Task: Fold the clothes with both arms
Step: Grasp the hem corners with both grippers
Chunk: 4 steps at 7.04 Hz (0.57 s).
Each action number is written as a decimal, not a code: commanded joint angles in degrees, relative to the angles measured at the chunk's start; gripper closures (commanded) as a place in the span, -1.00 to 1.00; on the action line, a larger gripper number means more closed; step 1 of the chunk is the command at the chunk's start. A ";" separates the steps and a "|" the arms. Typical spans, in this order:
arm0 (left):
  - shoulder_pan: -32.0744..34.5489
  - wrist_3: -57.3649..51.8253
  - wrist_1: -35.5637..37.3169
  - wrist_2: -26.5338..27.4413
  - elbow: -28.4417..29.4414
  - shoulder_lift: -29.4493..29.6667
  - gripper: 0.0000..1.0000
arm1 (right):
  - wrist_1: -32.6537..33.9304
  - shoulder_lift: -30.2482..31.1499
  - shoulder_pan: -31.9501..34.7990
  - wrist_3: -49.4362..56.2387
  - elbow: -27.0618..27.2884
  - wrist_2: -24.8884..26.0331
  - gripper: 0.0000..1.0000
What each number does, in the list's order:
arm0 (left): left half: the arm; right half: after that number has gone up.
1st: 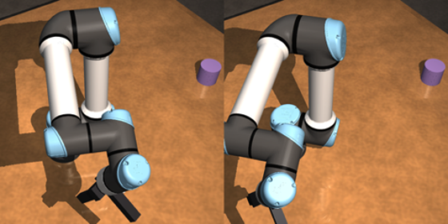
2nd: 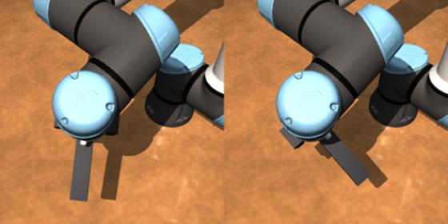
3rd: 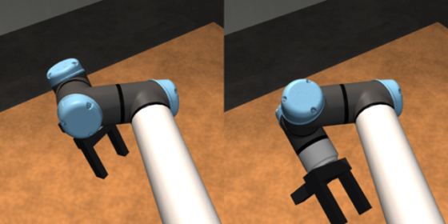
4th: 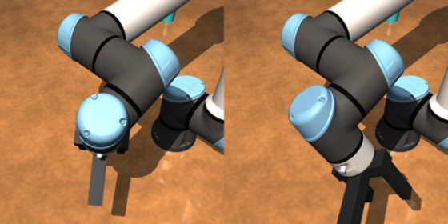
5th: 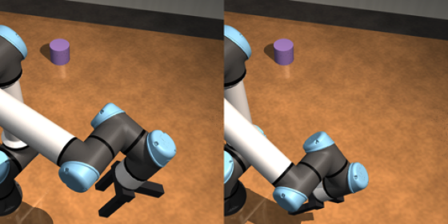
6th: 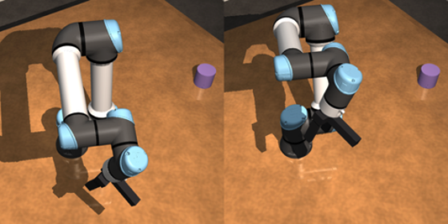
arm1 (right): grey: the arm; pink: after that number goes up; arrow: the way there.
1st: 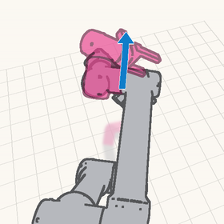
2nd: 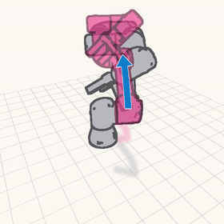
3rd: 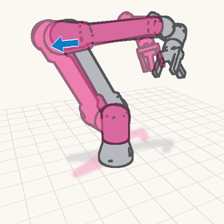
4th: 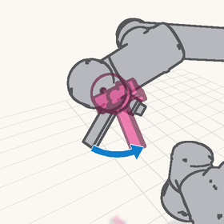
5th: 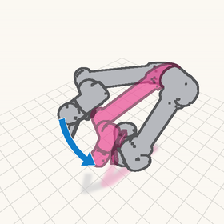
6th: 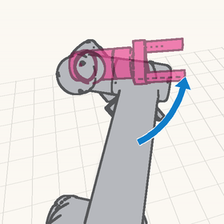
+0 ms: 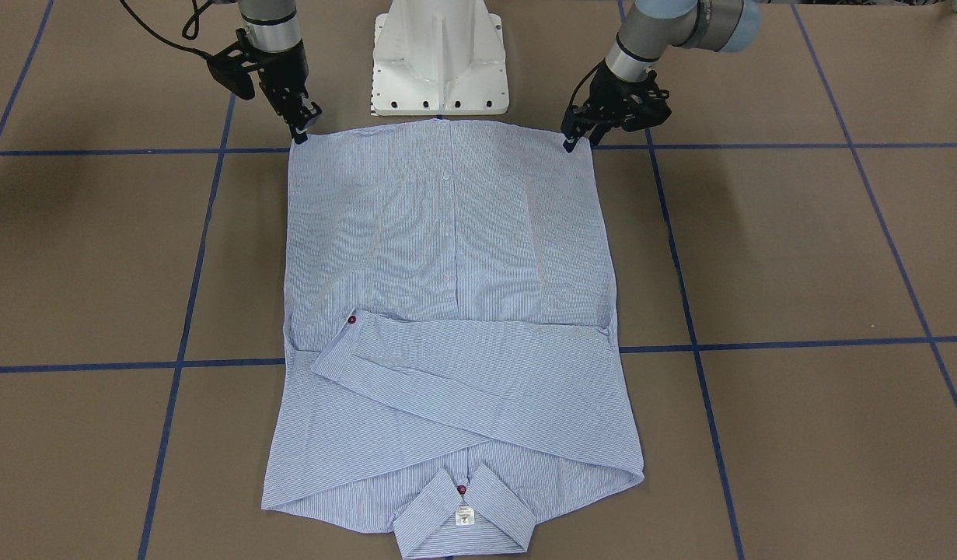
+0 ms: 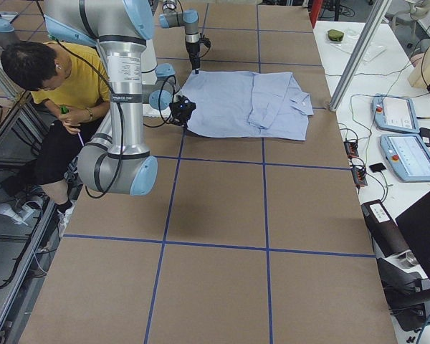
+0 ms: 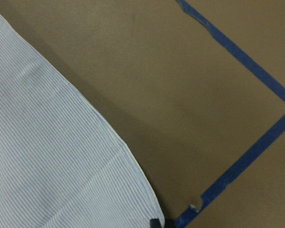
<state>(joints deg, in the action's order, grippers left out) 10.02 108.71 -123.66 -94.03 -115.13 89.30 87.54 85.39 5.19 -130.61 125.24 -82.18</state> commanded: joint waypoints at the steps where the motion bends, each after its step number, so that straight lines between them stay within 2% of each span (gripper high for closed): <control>1: -0.08 0.72 0.00 0.07 -0.18 0.00 0.94 | 0.00 0.12 0.00 -0.09 0.00 0.00 1.00; 2: -0.08 0.72 0.09 -0.01 -1.32 -0.26 1.00 | 0.00 0.21 0.00 -0.09 0.00 0.09 1.00; 4: 0.00 0.81 0.09 -0.28 -5.78 -3.94 1.00 | 0.00 -0.14 0.09 -0.17 0.44 0.26 1.00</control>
<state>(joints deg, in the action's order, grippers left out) 9.94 109.47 -123.59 -94.13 -118.10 87.62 87.50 85.54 5.20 -130.71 125.33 -82.06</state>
